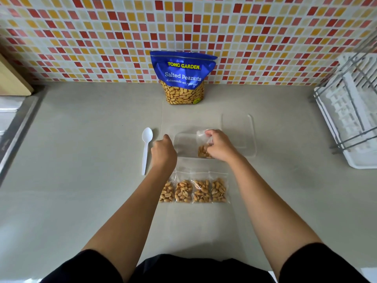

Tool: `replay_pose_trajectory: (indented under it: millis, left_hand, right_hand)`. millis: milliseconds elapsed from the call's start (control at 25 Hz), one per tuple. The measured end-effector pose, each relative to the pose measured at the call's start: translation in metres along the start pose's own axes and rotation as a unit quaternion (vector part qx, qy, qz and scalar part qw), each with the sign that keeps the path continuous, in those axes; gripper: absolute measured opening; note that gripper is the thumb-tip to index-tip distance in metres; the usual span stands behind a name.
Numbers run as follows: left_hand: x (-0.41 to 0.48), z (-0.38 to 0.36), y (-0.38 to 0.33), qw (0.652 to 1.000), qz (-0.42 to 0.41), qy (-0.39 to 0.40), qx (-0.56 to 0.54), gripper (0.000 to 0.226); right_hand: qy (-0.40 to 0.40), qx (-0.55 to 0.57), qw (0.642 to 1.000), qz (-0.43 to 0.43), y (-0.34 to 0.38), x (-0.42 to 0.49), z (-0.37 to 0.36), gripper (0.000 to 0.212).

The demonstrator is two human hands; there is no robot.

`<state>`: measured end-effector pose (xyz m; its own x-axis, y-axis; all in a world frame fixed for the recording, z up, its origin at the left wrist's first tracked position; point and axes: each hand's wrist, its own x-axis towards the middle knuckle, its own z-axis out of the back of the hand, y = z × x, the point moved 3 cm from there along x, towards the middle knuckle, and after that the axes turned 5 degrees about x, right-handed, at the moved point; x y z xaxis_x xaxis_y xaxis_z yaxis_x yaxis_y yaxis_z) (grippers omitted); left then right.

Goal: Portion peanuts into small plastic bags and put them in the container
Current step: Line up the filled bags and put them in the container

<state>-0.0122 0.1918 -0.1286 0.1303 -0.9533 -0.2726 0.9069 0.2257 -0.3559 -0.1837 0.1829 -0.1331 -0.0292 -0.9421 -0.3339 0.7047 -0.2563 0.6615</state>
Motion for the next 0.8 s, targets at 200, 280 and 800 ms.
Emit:
replay_pose_trajectory:
  millis: [200, 280, 800]
  left_hand:
    - [-0.002, 0.001, -0.002, 0.999, -0.011, 0.003, 0.029, 0.022]
    - [-0.003, 0.0, -0.003, 0.999, -0.012, 0.003, 0.043, 0.021]
    - [-0.016, 0.015, 0.002, 0.997, -0.048, -0.024, 0.056, 0.051]
  right_hand:
    - [0.022, -0.19, 0.982, 0.004, 0.01, -0.002, -0.007, 0.047]
    - [-0.035, -0.233, 0.971, 0.027, 0.015, -0.005, -0.004, 0.04]
    - [-0.121, -0.093, 0.982, 0.115, 0.008, -0.055, 0.019, 0.025]
